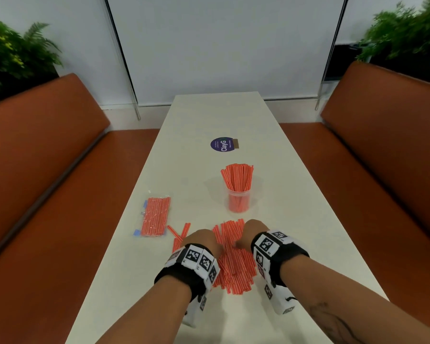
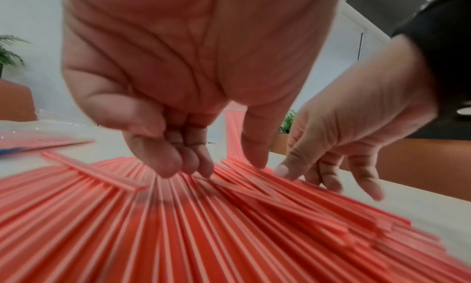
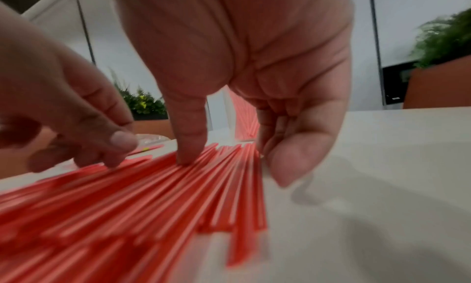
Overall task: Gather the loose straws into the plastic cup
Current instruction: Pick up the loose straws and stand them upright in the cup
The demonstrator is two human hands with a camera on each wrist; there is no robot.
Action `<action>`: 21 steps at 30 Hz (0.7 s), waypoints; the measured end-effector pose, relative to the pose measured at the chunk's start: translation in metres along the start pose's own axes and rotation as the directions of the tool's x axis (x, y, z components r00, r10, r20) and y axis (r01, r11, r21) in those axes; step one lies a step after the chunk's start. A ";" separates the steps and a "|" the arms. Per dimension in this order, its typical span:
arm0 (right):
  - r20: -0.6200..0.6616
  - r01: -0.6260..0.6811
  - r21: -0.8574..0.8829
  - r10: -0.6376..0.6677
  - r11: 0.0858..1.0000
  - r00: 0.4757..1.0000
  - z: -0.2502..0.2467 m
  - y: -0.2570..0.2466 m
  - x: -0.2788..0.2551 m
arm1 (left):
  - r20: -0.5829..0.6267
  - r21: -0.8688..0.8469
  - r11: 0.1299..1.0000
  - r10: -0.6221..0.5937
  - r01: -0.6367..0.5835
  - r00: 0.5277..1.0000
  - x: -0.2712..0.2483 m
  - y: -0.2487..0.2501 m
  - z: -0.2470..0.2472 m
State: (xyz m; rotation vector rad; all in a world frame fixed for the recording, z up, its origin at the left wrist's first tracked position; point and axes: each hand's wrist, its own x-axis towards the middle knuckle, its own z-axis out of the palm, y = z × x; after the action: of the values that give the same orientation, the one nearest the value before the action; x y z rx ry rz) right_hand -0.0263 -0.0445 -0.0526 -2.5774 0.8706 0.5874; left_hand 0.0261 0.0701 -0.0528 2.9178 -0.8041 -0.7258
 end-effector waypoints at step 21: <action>0.162 0.106 -0.306 -0.058 0.946 0.985 0.001 0.003 -0.001 | -0.034 -0.341 0.929 -0.165 0.144 0.986 0.010 0.021 0.013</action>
State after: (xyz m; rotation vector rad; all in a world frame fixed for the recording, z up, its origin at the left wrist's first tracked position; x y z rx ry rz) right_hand -0.0294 -0.0456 -0.0537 -2.7858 0.6593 0.9514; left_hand 0.0180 0.0485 -0.0653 2.6937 -0.3976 -0.6989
